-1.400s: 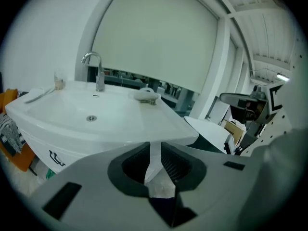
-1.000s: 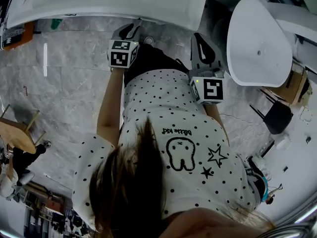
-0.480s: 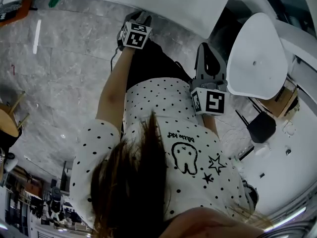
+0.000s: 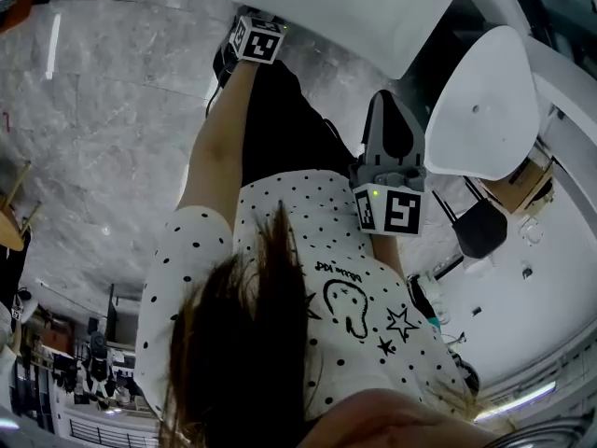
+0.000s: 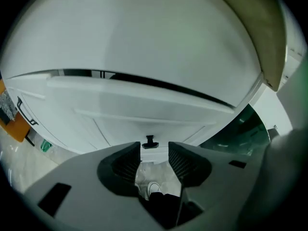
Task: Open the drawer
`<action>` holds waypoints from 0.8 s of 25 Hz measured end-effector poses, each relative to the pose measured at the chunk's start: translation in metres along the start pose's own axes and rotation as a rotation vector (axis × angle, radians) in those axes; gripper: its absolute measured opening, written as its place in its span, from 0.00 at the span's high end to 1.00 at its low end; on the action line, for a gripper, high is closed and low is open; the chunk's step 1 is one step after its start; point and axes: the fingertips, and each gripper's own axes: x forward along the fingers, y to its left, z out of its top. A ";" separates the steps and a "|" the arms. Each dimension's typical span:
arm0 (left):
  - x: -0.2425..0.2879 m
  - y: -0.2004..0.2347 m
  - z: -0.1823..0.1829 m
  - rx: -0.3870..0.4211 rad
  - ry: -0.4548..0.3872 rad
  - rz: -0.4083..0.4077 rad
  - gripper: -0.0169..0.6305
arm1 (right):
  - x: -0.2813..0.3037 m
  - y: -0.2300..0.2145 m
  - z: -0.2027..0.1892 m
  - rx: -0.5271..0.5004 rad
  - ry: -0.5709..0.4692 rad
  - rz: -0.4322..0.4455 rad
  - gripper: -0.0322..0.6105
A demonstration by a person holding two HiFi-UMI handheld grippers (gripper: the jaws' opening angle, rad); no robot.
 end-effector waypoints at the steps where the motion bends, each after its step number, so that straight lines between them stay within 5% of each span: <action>1: 0.007 0.001 -0.003 -0.006 0.007 0.003 0.72 | 0.001 -0.001 -0.005 0.009 0.012 -0.005 0.93; 8: 0.038 0.020 -0.010 -0.016 0.024 0.047 0.72 | 0.011 -0.006 -0.026 0.072 0.054 -0.049 0.93; 20: 0.063 -0.008 -0.011 0.014 -0.025 -0.056 0.75 | 0.020 -0.006 -0.044 0.157 0.106 -0.097 0.93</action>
